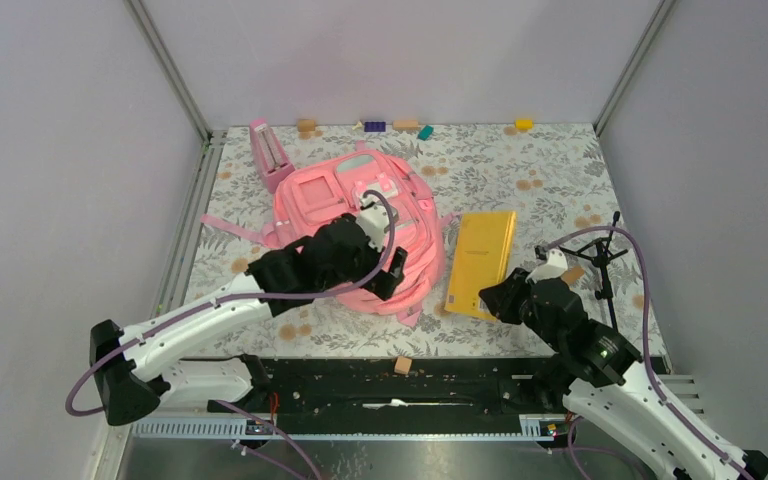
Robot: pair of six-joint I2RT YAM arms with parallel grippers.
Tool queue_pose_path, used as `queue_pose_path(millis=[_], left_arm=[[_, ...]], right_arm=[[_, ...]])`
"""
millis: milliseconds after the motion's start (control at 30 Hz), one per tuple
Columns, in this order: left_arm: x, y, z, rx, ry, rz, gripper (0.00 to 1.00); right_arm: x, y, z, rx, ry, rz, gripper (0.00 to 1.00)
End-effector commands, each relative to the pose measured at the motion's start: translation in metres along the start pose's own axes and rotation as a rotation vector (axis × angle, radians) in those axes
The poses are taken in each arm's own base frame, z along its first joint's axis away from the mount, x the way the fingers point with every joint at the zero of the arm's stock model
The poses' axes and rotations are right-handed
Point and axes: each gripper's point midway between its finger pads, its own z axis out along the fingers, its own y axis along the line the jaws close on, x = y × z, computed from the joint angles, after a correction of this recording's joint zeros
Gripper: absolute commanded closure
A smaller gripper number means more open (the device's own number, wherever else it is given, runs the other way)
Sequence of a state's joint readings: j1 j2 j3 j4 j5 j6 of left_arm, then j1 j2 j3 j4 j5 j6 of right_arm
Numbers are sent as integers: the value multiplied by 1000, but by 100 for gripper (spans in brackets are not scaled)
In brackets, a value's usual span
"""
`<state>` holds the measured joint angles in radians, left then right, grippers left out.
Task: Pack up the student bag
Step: Pick up the book from the center of the board.
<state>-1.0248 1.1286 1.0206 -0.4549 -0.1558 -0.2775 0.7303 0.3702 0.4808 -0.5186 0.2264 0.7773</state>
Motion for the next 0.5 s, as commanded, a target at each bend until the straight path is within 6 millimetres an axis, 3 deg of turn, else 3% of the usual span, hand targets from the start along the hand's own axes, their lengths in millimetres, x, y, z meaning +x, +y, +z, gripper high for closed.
queue_pose_path(millis=[0,267,400,467], left_arm=[[14,44,-8,-92,156,122,1],[-2,60,33,-112,193,189,1],[1,68,60,-145,240,226,1],[4,74,69,-173,242,234,1]], right_arm=[[-55,25,-3,-9,-158,-106,100],[-106,42,-1,13,-260,-172,100],[-134,51,5,-27,-288,-106,100],[-138,51,14,-40,-271,-67,100]])
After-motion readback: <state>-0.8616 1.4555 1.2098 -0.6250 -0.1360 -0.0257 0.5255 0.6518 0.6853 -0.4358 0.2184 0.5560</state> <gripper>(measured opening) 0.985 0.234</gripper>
